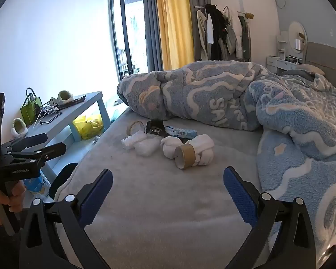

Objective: Collect trash

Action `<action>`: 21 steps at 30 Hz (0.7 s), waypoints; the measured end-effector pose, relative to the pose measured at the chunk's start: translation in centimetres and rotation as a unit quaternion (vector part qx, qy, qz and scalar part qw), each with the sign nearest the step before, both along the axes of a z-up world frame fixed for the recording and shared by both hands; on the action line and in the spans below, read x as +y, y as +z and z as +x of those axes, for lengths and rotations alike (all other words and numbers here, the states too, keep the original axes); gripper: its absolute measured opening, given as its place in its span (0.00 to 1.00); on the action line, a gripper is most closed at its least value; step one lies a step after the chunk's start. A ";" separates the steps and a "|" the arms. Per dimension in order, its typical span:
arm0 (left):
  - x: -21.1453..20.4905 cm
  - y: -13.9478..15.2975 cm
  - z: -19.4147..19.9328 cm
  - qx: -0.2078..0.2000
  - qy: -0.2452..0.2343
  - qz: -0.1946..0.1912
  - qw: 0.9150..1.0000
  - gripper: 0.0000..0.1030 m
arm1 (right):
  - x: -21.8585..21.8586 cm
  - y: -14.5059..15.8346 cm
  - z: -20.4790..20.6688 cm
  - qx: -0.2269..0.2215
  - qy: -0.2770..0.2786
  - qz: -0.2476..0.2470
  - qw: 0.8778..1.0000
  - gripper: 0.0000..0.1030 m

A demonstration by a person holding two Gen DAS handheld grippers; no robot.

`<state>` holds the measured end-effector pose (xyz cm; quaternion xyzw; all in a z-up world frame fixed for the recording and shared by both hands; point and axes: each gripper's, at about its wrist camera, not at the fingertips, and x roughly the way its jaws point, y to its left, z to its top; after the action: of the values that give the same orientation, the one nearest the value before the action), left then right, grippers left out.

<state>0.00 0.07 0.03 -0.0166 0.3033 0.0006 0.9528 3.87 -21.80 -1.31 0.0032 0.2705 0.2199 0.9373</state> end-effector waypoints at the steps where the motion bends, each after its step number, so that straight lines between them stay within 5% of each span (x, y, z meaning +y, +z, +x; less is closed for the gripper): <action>1: 0.0 0.0 0.0 0.001 0.000 0.001 1.000 0.97 | 0.0 0.0 0.0 -0.002 0.001 0.002 1.000 0.97; 21: -0.1 0.0 0.0 -0.001 0.000 0.005 1.000 0.97 | 0.0 0.1 0.1 -0.001 0.000 0.003 1.000 0.97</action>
<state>-0.01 0.01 0.02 -0.0121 0.3023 0.0020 0.9531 3.92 -21.83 -1.22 0.0061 0.2689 0.2212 0.9374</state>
